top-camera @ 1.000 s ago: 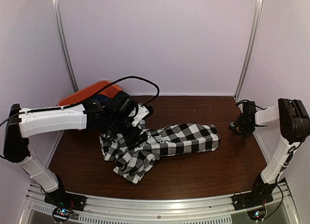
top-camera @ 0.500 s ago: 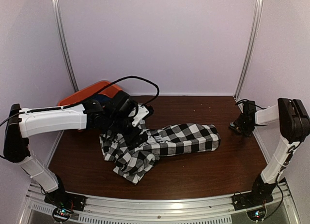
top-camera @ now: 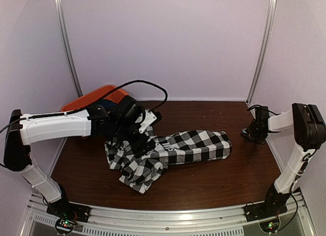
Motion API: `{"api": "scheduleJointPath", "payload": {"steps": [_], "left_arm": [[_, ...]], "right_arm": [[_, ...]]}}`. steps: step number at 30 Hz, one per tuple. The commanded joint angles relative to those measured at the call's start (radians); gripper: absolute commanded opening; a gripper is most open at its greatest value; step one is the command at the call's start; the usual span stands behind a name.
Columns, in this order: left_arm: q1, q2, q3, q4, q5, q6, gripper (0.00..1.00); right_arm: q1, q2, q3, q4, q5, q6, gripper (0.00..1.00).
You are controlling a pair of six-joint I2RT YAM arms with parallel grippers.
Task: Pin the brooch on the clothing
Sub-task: Pick up the brooch from the brooch box.
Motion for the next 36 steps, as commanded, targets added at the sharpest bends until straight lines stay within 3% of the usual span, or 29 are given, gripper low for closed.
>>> {"api": "scheduleJointPath", "payload": {"steps": [1,5,9,22,36], "left_arm": [[0.01,-0.003,0.006,0.035,0.013,-0.011,0.98],[0.009,-0.003,0.006,0.035,0.012,-0.011,0.98],[0.01,-0.001,0.006,0.035,0.014,-0.011,0.98],[0.009,0.001,0.006,0.035,0.022,-0.011,0.98],[0.011,-0.012,0.005,0.037,0.03,-0.014,0.98]], "right_arm": [[-0.003,0.022,0.011,-0.055,0.005,-0.008,0.61],[-0.003,0.021,0.011,-0.054,0.003,-0.004,0.56],[-0.004,0.022,0.006,-0.039,-0.006,-0.002,0.43],[-0.003,0.007,0.006,-0.046,-0.002,-0.001,0.45],[0.014,-0.224,0.002,-0.165,0.009,-0.052,0.44]]}}
